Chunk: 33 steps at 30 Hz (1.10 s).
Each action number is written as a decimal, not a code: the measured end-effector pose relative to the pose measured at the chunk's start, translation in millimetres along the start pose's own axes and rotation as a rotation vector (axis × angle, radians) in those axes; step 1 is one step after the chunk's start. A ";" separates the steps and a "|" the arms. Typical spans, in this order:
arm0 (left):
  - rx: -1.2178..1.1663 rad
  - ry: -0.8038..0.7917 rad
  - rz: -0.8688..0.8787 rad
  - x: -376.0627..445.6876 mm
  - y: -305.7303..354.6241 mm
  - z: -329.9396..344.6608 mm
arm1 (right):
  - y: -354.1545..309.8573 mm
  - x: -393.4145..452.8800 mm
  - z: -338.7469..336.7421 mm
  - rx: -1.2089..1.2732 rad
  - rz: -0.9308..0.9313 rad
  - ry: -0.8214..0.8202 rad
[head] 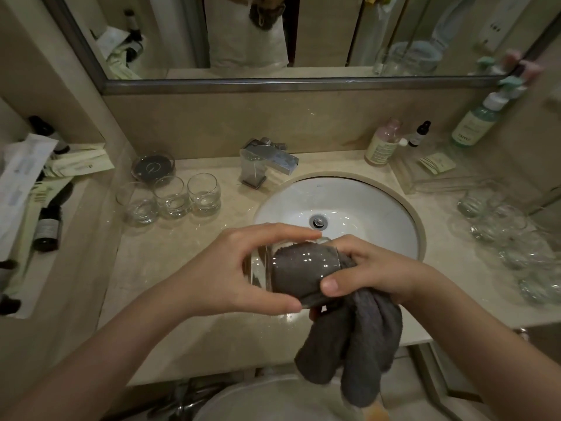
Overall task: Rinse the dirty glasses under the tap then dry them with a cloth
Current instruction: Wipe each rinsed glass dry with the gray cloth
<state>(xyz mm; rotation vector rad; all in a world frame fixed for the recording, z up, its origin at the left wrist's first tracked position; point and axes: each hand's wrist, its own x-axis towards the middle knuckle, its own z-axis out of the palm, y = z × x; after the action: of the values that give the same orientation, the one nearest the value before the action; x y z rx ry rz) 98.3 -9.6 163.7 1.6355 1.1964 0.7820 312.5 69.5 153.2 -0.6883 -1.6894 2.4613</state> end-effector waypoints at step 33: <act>-0.010 0.070 0.004 12.4 -5.0 2.6 | -6.3 3.8 -13.0 -0.077 -0.053 0.005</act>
<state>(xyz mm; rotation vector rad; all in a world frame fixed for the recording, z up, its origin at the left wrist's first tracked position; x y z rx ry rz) 102.8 1.8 157.8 1.6144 1.2370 0.8521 313.1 84.4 153.8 -0.6480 -1.7850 2.3679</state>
